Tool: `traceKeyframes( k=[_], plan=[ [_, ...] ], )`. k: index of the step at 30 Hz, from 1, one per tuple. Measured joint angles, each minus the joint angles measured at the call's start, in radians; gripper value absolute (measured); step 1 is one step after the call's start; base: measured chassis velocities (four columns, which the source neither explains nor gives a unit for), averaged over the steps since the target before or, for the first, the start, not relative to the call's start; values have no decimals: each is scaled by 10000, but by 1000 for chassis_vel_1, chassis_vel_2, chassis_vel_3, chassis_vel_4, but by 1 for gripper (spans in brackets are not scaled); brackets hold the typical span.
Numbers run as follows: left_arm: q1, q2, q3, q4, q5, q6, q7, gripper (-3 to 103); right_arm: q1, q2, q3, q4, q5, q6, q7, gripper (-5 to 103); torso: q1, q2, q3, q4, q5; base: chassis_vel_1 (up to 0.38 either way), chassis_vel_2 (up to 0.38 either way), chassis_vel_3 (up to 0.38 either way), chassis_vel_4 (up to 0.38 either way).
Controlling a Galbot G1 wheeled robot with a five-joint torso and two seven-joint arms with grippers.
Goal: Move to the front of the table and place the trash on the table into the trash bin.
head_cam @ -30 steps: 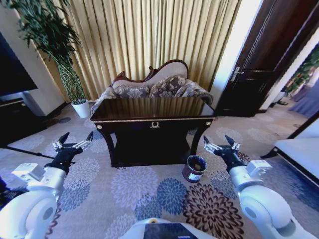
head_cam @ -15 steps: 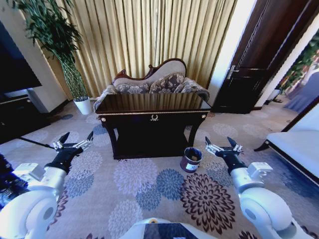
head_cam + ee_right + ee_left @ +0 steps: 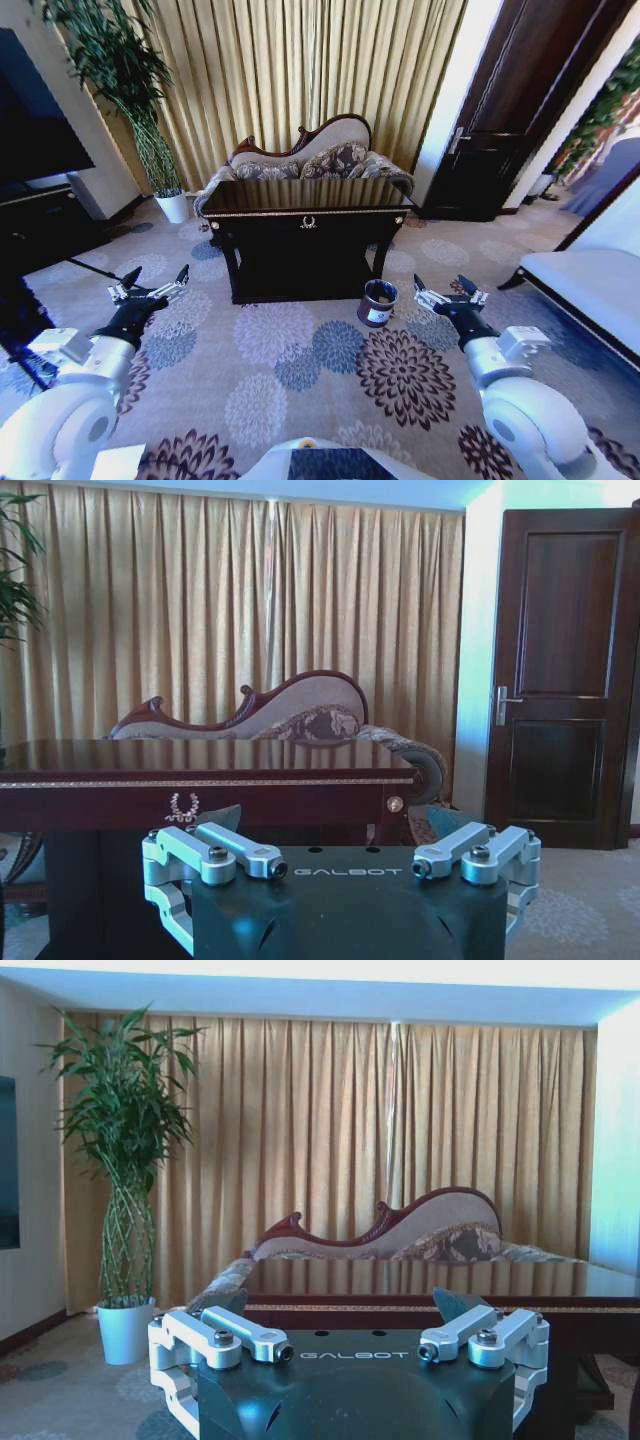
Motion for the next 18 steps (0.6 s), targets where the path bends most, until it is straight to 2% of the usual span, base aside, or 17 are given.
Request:
traceKeyframes(
  k=[3, 9, 13, 18],
  plan=[
    [0, -1, 0, 0, 3, 0, 1, 100, -2, 1, 4, 1, -4, 9, 1, 100, -5, 3, -3, 9, -8, 168, -209, -139, 248],
    [0, -8, 5, -1, 5, -11, 7, 100, -6, 56, -31, -2, -40, 15, 6, 100, -5, 3, -3, -2, -3, 218, -217, -223, 193],
    [-1, -23, 25, -1, 10, -16, 7, 100, -5, 68, -53, -2, -67, 26, 6, 100, -4, 3, -2, 5, -4, 228, -198, -215, 172],
    [-1, -79, 117, -1, 38, -30, 2, 100, -4, 77, -193, 0, -404, 272, -4, 100, -3, 2, 0, 3, -8, 159, -150, -142, 140]
  ],
)
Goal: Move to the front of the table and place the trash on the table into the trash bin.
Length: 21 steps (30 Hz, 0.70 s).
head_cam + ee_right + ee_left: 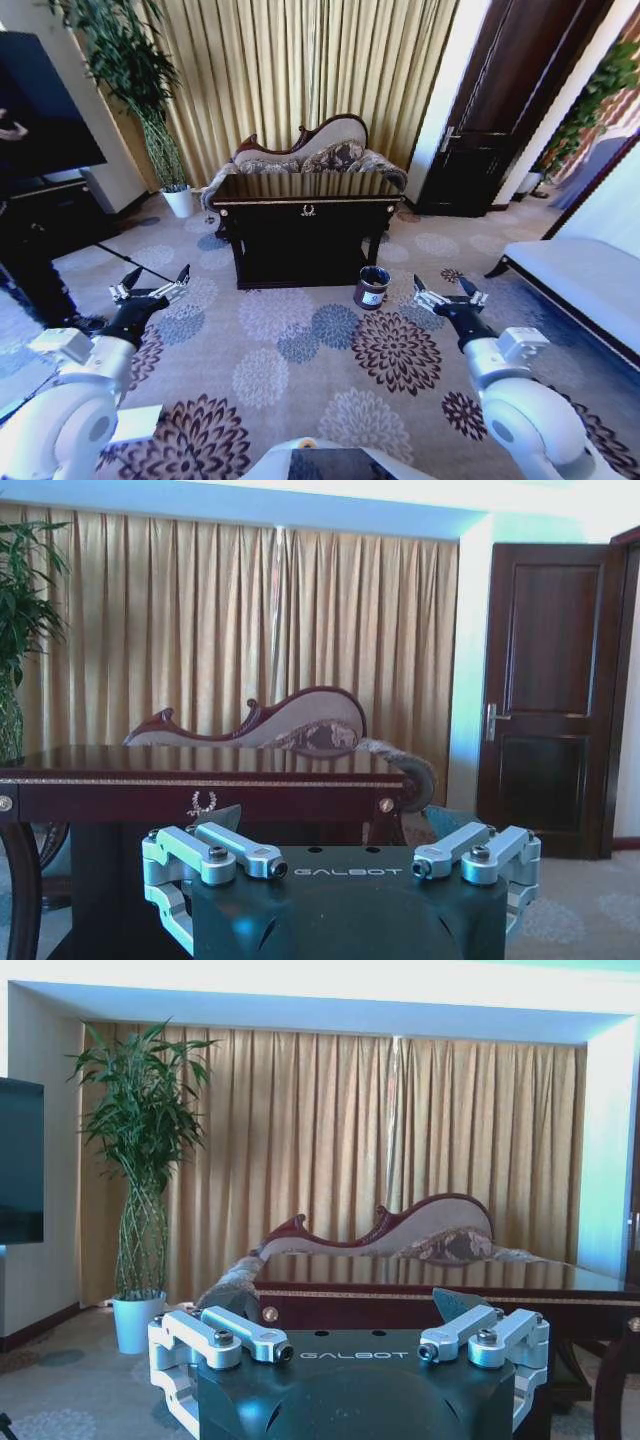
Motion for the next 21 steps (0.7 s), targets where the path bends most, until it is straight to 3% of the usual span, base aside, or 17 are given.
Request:
traceKeyframes(
  k=[21],
  plan=[
    [10, 1, 301, 103, 17, -602, 242, 100, -21, 57, -202, 0, 326, -287, -354, 100, 4, -3, 1, 0, 5, 9, -17, -6, 17]
  ],
)
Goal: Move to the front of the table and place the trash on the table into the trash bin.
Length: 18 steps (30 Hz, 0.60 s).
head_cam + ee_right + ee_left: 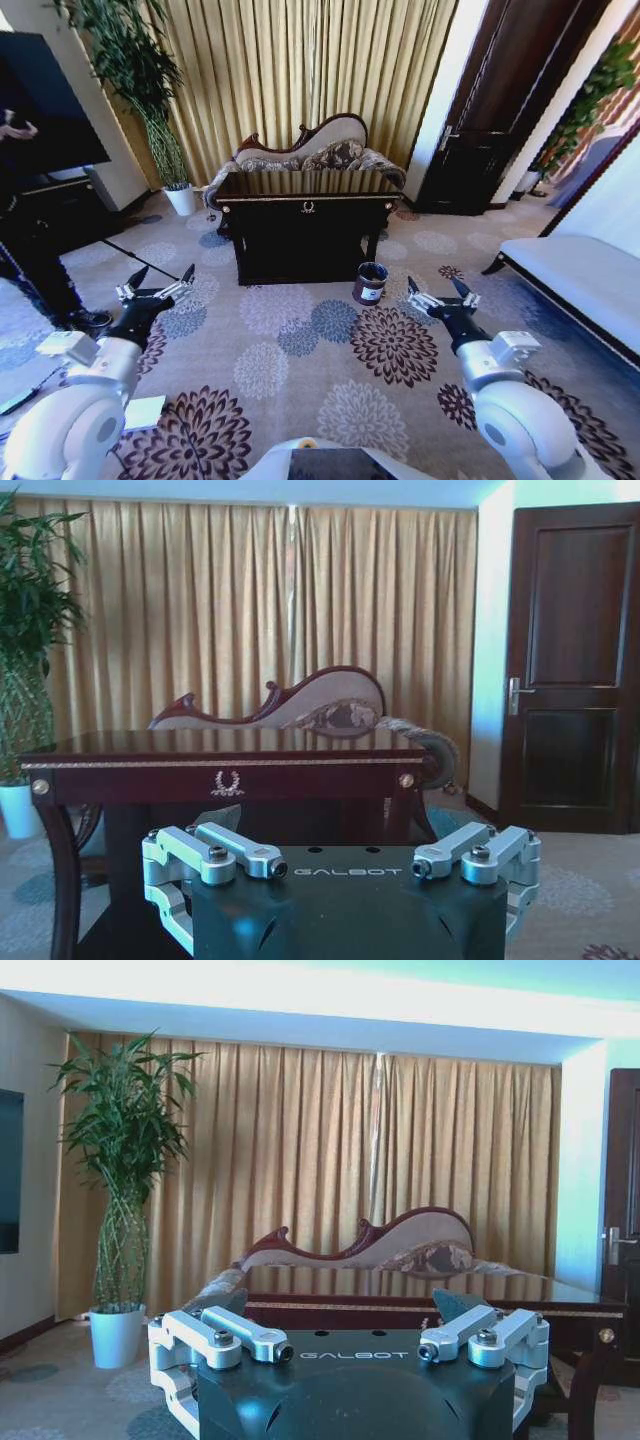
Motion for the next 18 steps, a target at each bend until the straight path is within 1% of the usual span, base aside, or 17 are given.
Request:
traceKeyframes(
  k=[2, 9, 11, 12, 13, 14, 16, 17, 18],
  plan=[
    [-72, 56, 50, 39, -88, -63, 28, 100, 1, -36, 47, 0, 17, -31, -142, 100, 1, 0, 1, 0, -3, 0, 0, 0, 0],
    [-192, 144, 127, -36, -279, -69, 15, 100, 125, -57, 109, 0, 74, -35, -153, 100, -1, 1, -1, 0, -1, 0, 0, 0, 0],
    [-202, 150, 186, -82, -369, -43, -91, 100, 166, -6, 109, 0, 45, 124, -118, 100, -1, 1, 0, 0, 0, 0, 0, 0, 0],
    [-211, 150, 210, -90, -389, 39, -191, 100, 178, 37, 102, 0, -92, 281, -85, 100, -1, 1, 0, 0, -1, 0, 0, 0, 0],
    [-220, 149, 212, -97, -399, 264, -339, 100, 181, 83, 90, 0, -259, 406, -24, 100, -1, 1, -1, 0, -1, 0, 0, 0, 0],
    [-220, 149, 212, -97, -399, 264, -339, 100, 181, 83, 90, 0, -259, 406, -24, 100, -1, 1, -1, 0, -1, 0, 0, 0, 0],
    [-227, 170, 166, -98, -418, 718, -634, 100, 167, 131, 72, 0, -510, 486, 195, 100, -1, 1, -1, 0, -3, 0, 0, 0, 0],
    [-230, 202, 117, -98, -422, 865, -726, 100, 139, 139, 78, 0, -569, 480, 244, 100, -1, 1, -1, 0, -2, 0, 0, 0, 0],
    [-230, 202, 117, -98, -422, 865, -726, 100, 139, 139, 78, 0, -569, 480, 244, 100, -1, 1, -1, 0, -2, 0, 0, 0, 0]
  ],
)
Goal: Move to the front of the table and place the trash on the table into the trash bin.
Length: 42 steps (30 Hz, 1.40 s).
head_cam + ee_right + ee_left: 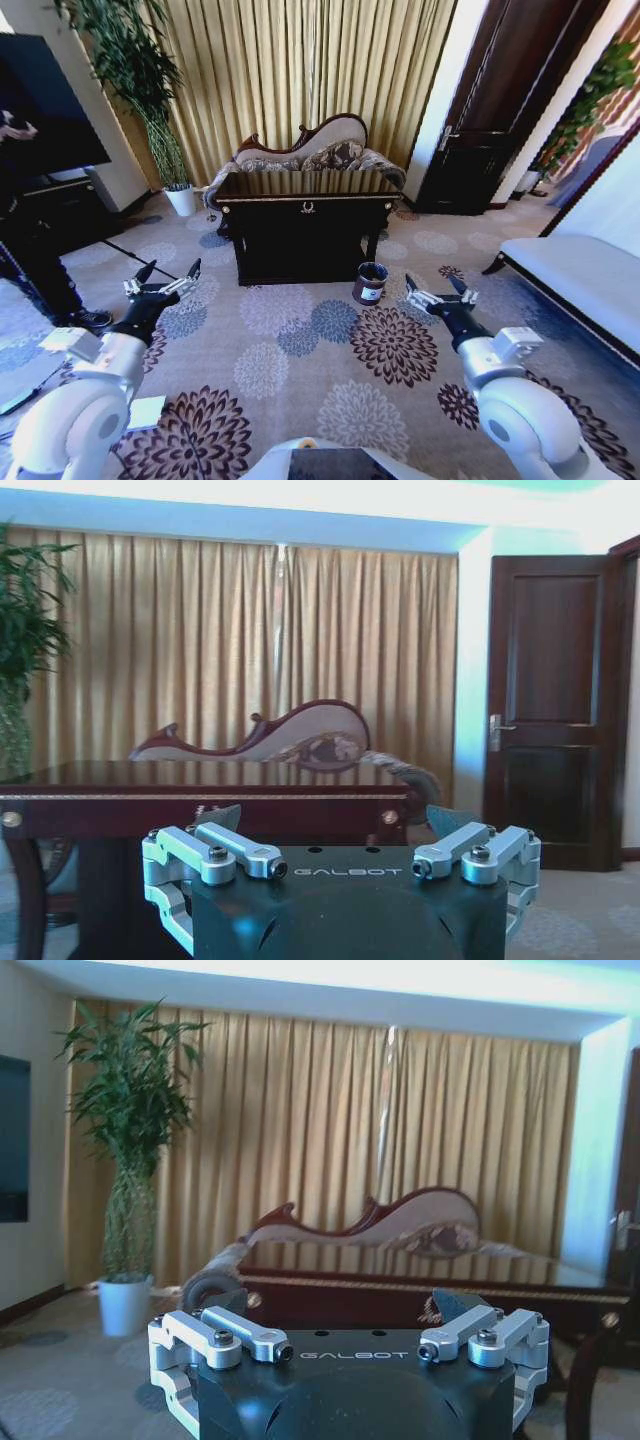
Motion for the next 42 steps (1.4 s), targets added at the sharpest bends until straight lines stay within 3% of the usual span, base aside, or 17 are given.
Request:
traceKeyframes(
  k=[3, 42],
  plan=[
    [-60, 113, -174, -3, -43, 275, -163, 100, -35, -23, 41, 0, -27, -57, 48, 100, 0, 1, 0, 0, 1, 0, 0, 0, 0],
    [-43, 143, -274, -5, -282, 343, 100, 100, -23, -98, 100, 0, 190, -304, 58, 100, -1, 0, 0, 0, 0, 0, 0, 0, 0]
  ],
)
